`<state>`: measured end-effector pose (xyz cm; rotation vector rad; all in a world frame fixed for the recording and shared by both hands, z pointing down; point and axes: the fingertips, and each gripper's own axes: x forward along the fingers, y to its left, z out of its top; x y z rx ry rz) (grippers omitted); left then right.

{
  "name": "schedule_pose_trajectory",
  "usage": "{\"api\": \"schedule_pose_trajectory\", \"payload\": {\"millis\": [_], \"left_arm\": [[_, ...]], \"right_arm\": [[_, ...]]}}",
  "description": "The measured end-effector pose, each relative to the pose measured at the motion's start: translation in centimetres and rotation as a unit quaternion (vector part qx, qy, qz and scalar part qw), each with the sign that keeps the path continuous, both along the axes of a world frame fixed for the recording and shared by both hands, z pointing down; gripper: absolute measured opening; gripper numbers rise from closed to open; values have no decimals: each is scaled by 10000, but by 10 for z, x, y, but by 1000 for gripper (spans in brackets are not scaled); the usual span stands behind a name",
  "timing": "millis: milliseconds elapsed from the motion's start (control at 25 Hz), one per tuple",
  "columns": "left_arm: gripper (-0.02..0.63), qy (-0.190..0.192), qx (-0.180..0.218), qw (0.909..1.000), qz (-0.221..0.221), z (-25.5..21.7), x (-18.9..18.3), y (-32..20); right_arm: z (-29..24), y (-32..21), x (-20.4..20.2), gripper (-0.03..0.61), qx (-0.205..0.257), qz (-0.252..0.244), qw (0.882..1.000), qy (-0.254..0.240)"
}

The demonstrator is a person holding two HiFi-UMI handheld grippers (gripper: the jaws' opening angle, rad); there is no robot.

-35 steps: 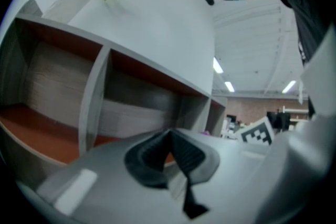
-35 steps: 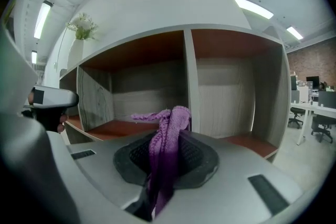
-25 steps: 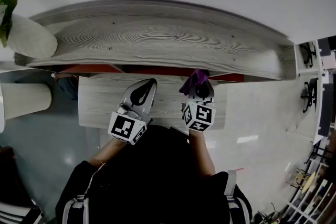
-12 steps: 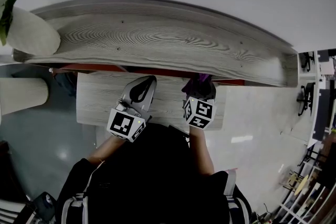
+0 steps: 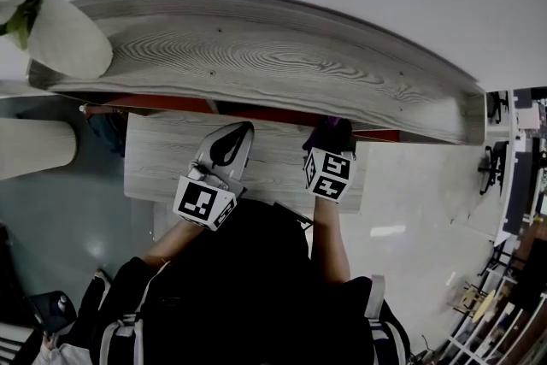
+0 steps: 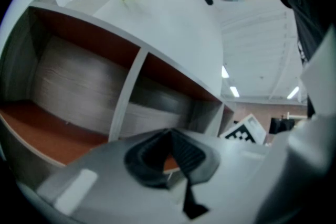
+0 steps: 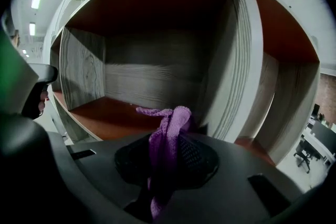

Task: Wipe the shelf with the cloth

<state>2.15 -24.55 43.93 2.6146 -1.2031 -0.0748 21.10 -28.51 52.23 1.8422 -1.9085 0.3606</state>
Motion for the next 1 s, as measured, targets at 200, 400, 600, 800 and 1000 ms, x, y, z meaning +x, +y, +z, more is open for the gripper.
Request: {"api": "schedule_pose_trajectory", "payload": {"millis": [200,400,600,800,1000], "left_arm": [[5,13,32,9999,-114,-2,-15,5],[5,17,44,9997,-252,-4,-36,10],[5,28,48,9991,-411,-4,-56,15],[5,61,73,9984,-565,-5,-77,20],[5,86,55,9973,-731,-4,-96,27]], "right_arm": [[0,-4,-12,49,-109,-137,9997,176],[1,-7,-35,49,-243,-344,9988,243],[2,-10,-60,49,-306,-558,9977,248],[2,-13,-85,49,-381,-737,9960,341],[2,-13,-112,49,-348,-983,9937,421]]}}
